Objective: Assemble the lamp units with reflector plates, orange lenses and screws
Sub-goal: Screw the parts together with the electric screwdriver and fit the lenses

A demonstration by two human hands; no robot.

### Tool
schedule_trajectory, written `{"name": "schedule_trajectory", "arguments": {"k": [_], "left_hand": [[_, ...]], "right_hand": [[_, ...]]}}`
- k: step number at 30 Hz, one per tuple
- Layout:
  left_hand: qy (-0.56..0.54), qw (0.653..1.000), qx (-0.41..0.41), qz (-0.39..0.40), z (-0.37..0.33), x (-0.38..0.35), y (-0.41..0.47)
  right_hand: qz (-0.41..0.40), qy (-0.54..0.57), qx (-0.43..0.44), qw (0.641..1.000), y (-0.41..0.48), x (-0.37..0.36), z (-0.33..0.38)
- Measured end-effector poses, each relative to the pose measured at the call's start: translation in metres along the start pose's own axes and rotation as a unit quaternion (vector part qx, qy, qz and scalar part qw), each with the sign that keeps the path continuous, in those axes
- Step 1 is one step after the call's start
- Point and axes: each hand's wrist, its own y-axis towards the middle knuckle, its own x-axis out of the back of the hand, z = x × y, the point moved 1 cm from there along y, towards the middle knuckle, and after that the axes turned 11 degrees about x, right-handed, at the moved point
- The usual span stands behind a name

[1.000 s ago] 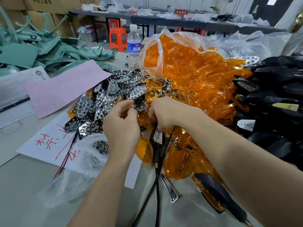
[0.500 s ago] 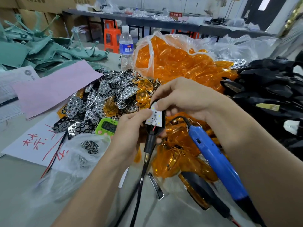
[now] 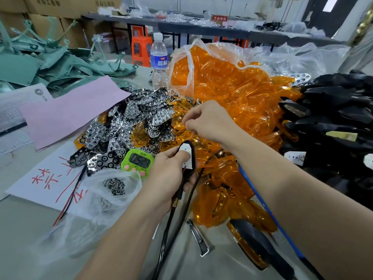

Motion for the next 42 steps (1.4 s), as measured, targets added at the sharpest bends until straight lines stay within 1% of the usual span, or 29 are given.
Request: {"name": "schedule_trajectory", "arguments": {"k": [3, 6, 8, 9, 11, 13, 15, 17, 18, 20, 21, 25, 26, 28, 34, 37, 42], "left_hand": [[0.020, 0.999, 0.012, -0.031, 0.000, 0.003, 0.002], [0.043, 0.997, 0.028, -0.057, 0.002, 0.006, 0.004], [0.050, 0.996, 0.039, -0.066, 0.003, 0.007, 0.005], [0.053, 0.995, 0.044, -0.070, 0.003, 0.008, 0.005], [0.053, 0.994, 0.048, -0.079, 0.003, 0.008, 0.006], [0.046, 0.995, 0.047, -0.078, 0.003, 0.008, 0.006], [0.038, 0.996, 0.049, -0.071, 0.003, 0.007, 0.005], [0.037, 0.996, 0.046, -0.064, 0.003, 0.005, 0.003], [0.041, 0.997, 0.041, -0.059, 0.002, 0.005, 0.002], [0.046, 0.997, 0.029, -0.051, 0.002, 0.003, 0.001], [0.046, 0.998, 0.024, -0.046, 0.002, 0.002, 0.000], [0.052, 0.999, -0.001, -0.016, 0.004, -0.004, -0.005], [0.051, 0.999, -0.007, -0.008, 0.005, -0.006, -0.006], [0.042, 0.999, -0.022, -0.002, 0.006, -0.008, -0.008], [0.054, 0.998, -0.041, -0.005, 0.009, -0.011, -0.010], [0.053, 0.997, -0.052, 0.010, 0.007, -0.013, -0.011], [0.056, 0.996, -0.070, 0.015, 0.008, -0.017, -0.013]], "right_hand": [[0.080, -0.109, 0.072, 0.988, 0.017, -0.015, 0.009], [0.160, -0.160, 0.131, 0.965, 0.026, -0.029, 0.017], [0.193, -0.207, 0.165, 0.945, 0.029, -0.039, 0.020], [0.194, -0.219, 0.176, 0.940, 0.029, -0.042, 0.020], [0.157, -0.198, 0.180, 0.951, 0.029, -0.043, 0.021], [0.086, -0.137, 0.159, 0.974, 0.026, -0.036, 0.026], [0.008, -0.063, 0.113, 0.992, 0.020, -0.020, 0.031], [-0.057, 0.050, 0.048, 0.996, 0.006, 0.001, 0.034], [-0.079, 0.118, 0.017, 0.990, -0.005, 0.013, 0.035], [-0.111, 0.230, -0.017, 0.967, -0.034, 0.033, 0.035], [-0.128, 0.260, -0.024, 0.957, -0.052, 0.040, 0.034], [-0.197, 0.319, -0.047, 0.926, -0.117, 0.048, 0.025], [-0.204, 0.337, -0.049, 0.918, -0.127, 0.045, 0.022], [-0.201, 0.351, -0.042, 0.913, -0.139, 0.037, 0.016], [-0.187, 0.332, -0.012, 0.925, -0.150, 0.020, 0.001], [-0.179, 0.346, 0.000, 0.921, -0.153, 0.020, -0.004], [-0.186, 0.347, -0.005, 0.919, -0.156, 0.019, -0.008]]}}
